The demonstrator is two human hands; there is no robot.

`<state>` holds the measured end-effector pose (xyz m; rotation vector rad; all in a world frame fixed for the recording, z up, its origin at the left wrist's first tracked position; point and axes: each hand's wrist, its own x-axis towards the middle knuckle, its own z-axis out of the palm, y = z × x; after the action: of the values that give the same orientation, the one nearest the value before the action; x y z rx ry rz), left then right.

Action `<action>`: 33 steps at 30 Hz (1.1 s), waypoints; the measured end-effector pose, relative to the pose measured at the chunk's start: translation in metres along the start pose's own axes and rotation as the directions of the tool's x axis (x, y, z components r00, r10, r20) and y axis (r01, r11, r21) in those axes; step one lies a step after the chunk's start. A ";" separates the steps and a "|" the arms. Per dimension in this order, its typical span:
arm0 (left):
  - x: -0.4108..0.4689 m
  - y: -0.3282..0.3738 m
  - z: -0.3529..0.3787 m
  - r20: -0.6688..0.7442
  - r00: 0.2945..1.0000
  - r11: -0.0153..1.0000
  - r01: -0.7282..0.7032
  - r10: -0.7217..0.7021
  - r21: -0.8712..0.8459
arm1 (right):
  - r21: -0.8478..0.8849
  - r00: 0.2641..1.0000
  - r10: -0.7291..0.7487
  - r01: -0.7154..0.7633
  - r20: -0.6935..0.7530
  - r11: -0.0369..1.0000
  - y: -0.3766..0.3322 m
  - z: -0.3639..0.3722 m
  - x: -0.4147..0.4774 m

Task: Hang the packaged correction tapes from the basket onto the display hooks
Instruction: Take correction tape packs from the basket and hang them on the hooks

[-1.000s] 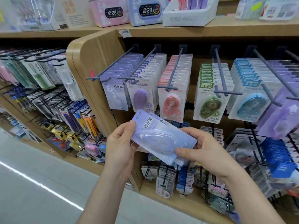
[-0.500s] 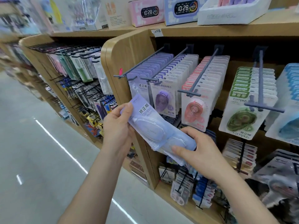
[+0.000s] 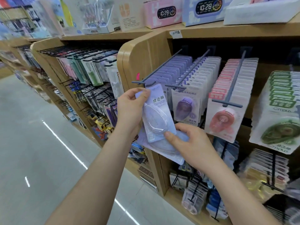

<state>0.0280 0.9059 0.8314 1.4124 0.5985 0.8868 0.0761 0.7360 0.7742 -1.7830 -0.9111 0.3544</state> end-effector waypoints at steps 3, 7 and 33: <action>0.016 -0.004 -0.005 0.030 0.999 0.999 -0.035 0.035 0.001 | -0.027 0.999 0.014 -0.015 -0.033 1.000 -0.003 0.015 0.007; 0.034 -0.007 -0.013 0.113 0.989 0.995 -0.099 0.095 0.031 | -0.029 0.997 0.030 -0.032 -0.068 0.999 -0.005 0.033 0.012; 0.026 -0.023 -0.036 0.515 0.814 0.510 -0.574 0.267 0.641 | -0.057 0.922 0.162 -0.194 -0.351 0.979 -0.012 0.056 0.017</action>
<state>0.0179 0.9495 0.8090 2.5673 0.3402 0.7276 0.0483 0.7876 0.7654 -1.9411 -0.5241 0.1071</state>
